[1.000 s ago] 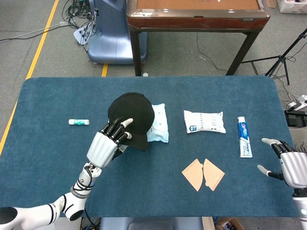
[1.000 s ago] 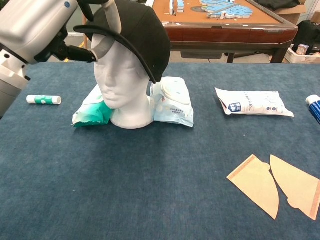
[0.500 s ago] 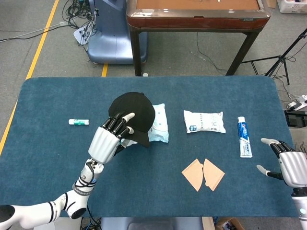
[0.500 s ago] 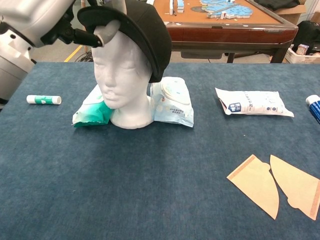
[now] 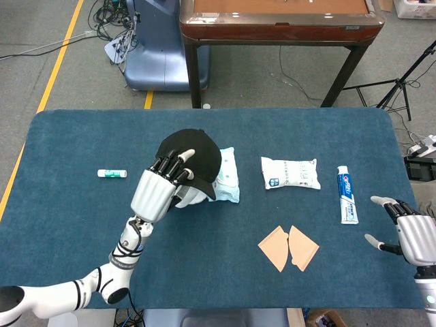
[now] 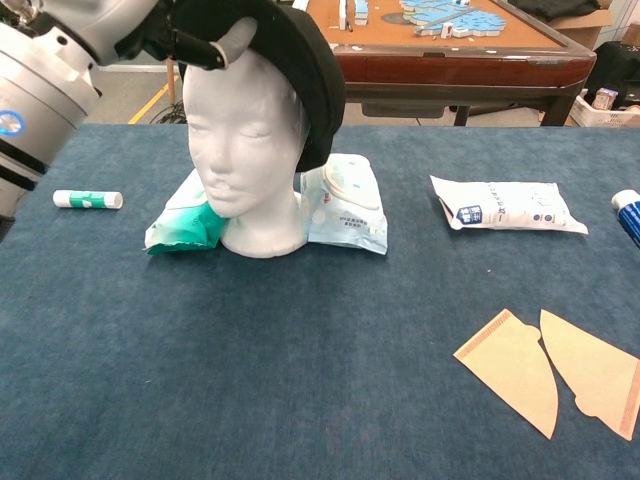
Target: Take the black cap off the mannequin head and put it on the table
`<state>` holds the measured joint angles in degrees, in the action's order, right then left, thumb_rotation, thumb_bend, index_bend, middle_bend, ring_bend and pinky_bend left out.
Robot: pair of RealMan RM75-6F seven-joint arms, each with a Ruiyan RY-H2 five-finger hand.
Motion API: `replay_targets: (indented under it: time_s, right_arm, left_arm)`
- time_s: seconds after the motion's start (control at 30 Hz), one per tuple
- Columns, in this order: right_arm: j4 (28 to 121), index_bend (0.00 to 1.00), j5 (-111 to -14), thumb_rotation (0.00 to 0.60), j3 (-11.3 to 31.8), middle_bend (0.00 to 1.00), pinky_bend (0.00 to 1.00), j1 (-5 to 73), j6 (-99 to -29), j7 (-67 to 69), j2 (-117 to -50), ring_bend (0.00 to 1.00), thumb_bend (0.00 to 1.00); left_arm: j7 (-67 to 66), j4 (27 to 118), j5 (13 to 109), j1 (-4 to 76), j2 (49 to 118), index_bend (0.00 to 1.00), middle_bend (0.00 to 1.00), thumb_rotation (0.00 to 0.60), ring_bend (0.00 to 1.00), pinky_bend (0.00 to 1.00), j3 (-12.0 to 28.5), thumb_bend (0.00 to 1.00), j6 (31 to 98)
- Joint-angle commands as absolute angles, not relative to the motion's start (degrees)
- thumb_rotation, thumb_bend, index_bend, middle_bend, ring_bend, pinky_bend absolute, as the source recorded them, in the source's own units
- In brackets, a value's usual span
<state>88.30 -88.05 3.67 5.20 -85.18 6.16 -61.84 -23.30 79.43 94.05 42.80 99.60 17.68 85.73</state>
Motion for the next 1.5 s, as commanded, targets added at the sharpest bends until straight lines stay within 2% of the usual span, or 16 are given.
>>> replay_targets:
  time_s: [0.03, 0.57, 1.07, 1.5]
  right_arm:
    - [88.28, 0.26, -88.0, 0.6, 3.67, 0.32, 0.52, 5.24, -85.11, 6.27, -61.81, 0.28, 0.14]
    - [88.17, 0.26, -88.27, 0.6, 3.56, 0.32, 0.52, 5.16, -85.4, 6.7, -61.66, 0.28, 0.14]
    - [88.02, 0.26, -88.28, 0.6, 3.48, 0.32, 0.52, 5.4, -84.94, 7.27, -61.5, 0.28, 0.14]
    - [87.95, 0.26, -88.52, 0.6, 3.33, 0.32, 0.52, 5.44, -84.98, 7.42, -61.49, 0.28, 0.14]
  left_arm:
    - [-24.17, 79.74, 93.26, 43.42, 99.57, 0.68, 0.23, 0.6, 0.16, 0.38, 18.57, 0.43, 85.08]
    - [-26.6, 80.55, 88.93, 46.81, 99.9, 0.68, 0.23, 0.6, 0.17, 0.38, 22.76, 0.43, 82.51]
    - [-31.73, 76.98, 79.53, 51.5, 102.06, 0.68, 0.23, 0.6, 0.17, 0.38, 28.52, 0.43, 78.87]
    - [-33.16, 76.89, 72.53, 52.54, 100.63, 0.68, 0.23, 0.6, 0.17, 0.38, 33.07, 0.43, 80.5]
